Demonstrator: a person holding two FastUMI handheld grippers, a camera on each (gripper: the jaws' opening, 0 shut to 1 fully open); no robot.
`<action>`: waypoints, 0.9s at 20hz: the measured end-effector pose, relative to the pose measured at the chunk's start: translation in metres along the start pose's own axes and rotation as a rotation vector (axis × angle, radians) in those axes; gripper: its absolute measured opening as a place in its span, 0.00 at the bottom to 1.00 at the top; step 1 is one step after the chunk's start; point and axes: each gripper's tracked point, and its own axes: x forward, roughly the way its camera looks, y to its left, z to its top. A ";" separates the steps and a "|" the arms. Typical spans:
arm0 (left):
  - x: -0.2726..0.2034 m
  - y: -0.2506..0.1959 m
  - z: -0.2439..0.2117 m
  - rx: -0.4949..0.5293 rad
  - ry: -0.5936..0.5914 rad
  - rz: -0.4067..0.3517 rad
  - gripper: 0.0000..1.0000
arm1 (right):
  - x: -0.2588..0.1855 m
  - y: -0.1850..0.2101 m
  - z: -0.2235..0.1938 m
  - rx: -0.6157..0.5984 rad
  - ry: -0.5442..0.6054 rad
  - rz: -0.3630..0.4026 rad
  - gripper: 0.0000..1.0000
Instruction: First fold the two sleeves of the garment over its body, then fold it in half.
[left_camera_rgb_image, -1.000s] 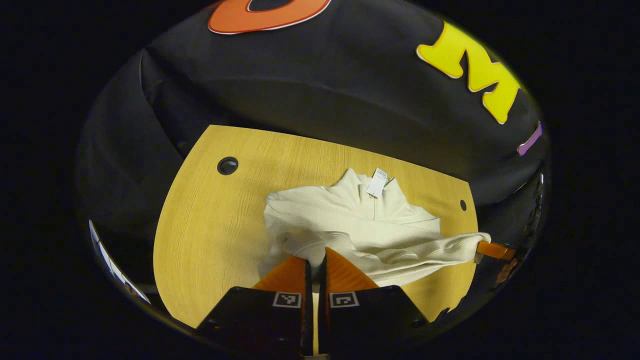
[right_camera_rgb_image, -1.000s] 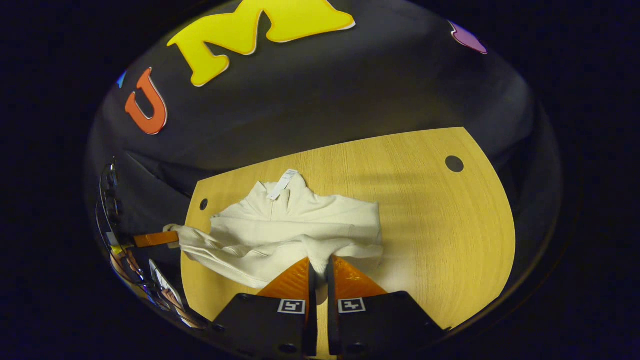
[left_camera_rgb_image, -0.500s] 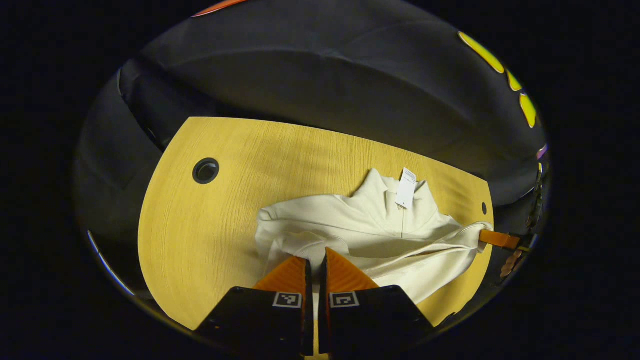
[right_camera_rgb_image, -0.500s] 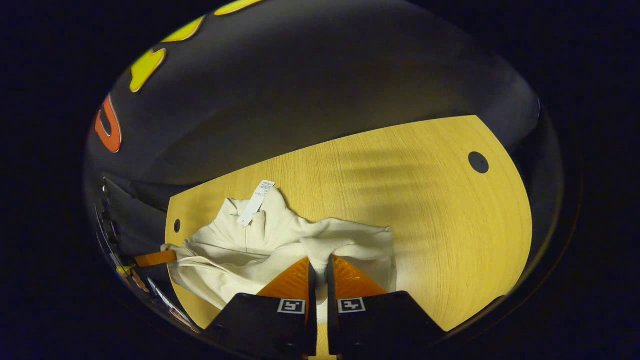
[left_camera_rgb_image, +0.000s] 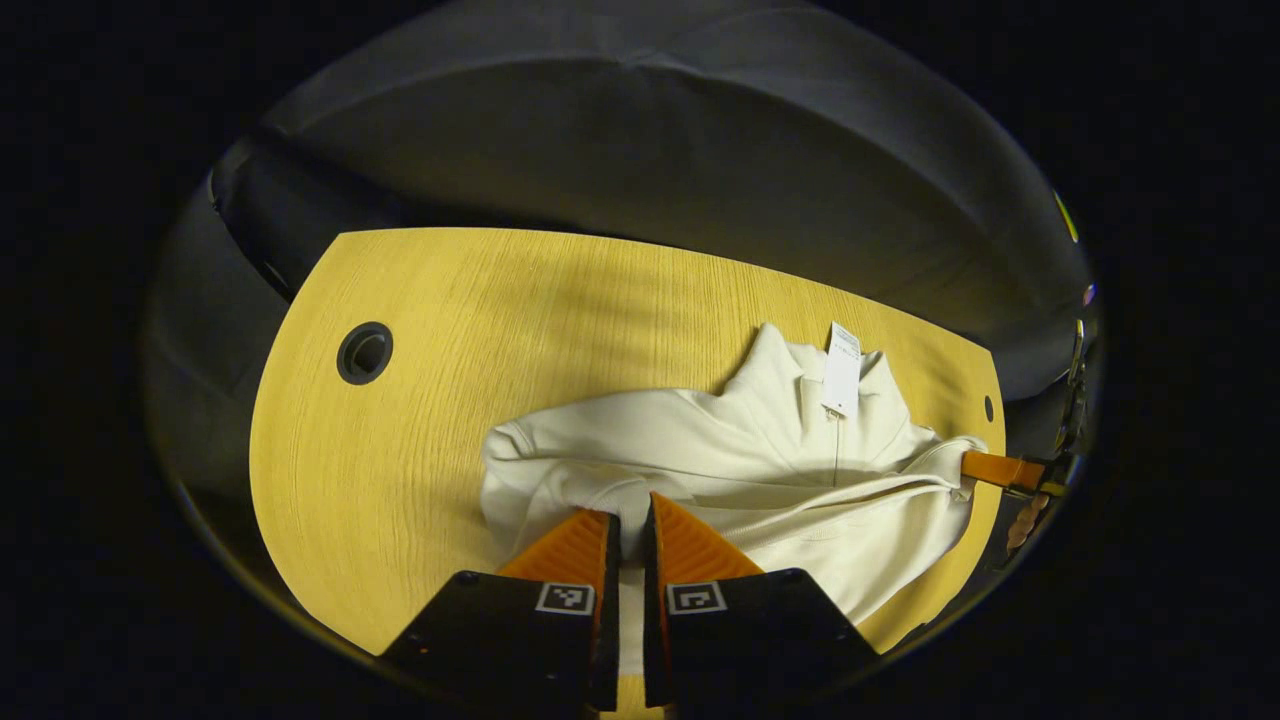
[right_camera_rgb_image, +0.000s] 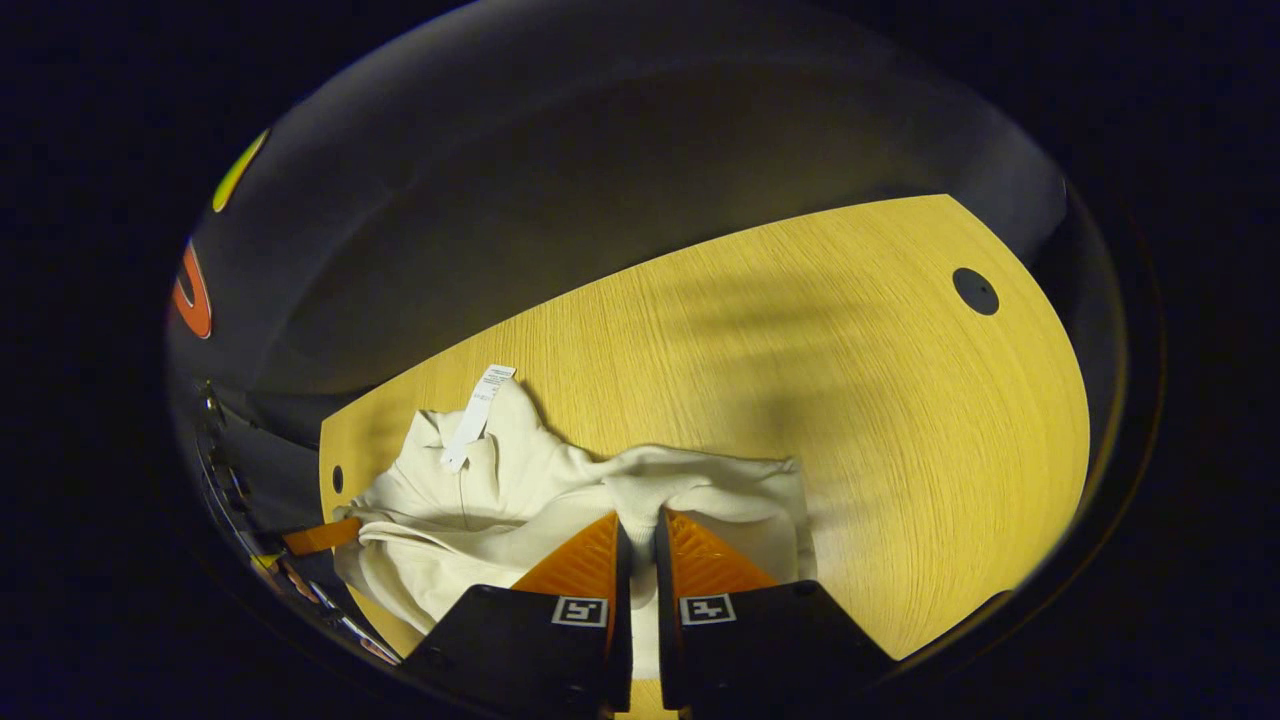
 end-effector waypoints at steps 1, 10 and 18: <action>0.000 0.000 -0.001 -0.004 0.000 0.001 0.14 | 0.001 0.001 0.000 0.008 -0.005 0.002 0.12; -0.025 -0.026 0.018 -0.010 -0.117 -0.106 0.49 | -0.020 0.014 0.027 0.097 -0.122 0.081 0.27; -0.083 -0.013 0.026 0.077 -0.270 0.004 0.93 | -0.065 0.036 0.019 -0.086 -0.193 0.078 0.88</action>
